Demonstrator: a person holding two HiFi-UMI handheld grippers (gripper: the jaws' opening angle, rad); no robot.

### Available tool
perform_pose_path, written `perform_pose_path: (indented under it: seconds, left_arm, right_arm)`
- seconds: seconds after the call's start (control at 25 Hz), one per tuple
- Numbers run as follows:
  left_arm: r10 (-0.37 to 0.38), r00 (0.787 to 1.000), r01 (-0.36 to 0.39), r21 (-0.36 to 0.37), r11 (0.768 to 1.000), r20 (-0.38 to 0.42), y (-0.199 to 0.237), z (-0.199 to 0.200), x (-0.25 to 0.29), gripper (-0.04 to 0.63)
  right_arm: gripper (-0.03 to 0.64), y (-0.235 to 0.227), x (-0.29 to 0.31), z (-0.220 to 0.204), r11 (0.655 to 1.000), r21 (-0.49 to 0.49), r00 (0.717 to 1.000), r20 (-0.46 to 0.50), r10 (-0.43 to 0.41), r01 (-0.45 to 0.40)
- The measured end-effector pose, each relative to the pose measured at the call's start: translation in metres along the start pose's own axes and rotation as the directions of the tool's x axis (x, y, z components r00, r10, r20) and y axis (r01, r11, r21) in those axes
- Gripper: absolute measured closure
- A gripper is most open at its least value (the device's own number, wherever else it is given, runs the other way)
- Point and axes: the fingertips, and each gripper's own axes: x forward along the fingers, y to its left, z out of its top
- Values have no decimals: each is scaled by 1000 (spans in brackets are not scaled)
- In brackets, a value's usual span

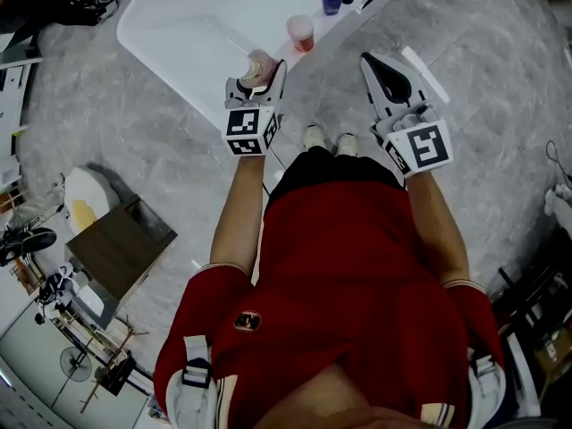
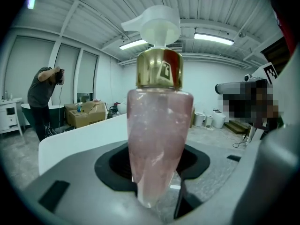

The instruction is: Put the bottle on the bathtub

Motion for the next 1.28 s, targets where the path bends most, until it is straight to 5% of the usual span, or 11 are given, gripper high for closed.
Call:
perform_pose_path:
  seconds: [1.28]
  left_arm:
    - [-132, 986, 134, 14, 991, -106, 33, -77, 78, 370]
  right_arm:
    - [621, -5, 37, -49, 993, -18, 988, -101, -117, 115]
